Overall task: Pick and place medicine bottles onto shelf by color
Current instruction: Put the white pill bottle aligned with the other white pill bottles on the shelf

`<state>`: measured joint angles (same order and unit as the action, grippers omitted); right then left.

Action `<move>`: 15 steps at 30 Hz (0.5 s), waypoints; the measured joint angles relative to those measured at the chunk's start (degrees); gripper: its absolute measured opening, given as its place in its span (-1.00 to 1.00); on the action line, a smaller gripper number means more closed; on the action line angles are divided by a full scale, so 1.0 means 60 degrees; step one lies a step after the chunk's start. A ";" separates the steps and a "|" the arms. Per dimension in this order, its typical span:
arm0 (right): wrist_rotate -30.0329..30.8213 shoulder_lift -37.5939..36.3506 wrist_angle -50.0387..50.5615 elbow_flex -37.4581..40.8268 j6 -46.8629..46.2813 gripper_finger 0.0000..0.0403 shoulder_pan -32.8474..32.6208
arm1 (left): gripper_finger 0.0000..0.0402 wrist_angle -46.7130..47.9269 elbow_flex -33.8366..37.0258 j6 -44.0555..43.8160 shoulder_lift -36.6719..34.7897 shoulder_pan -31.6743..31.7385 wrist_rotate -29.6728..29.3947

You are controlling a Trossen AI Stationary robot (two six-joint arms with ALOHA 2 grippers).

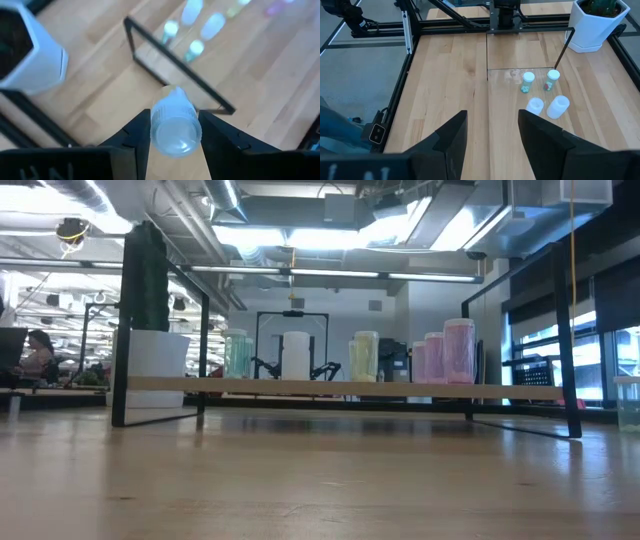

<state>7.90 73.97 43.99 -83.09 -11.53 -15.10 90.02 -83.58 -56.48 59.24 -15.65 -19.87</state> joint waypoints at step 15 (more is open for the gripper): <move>0.0000 0.0000 -0.0004 0.0000 0.0000 -0.12 -0.0002 | -0.32 -0.0202 -0.1700 0.2209 0.1433 -0.0412 -0.0519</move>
<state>7.90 73.97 43.97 -83.09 -11.53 -15.11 88.81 -93.79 -43.22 67.84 -18.12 -22.99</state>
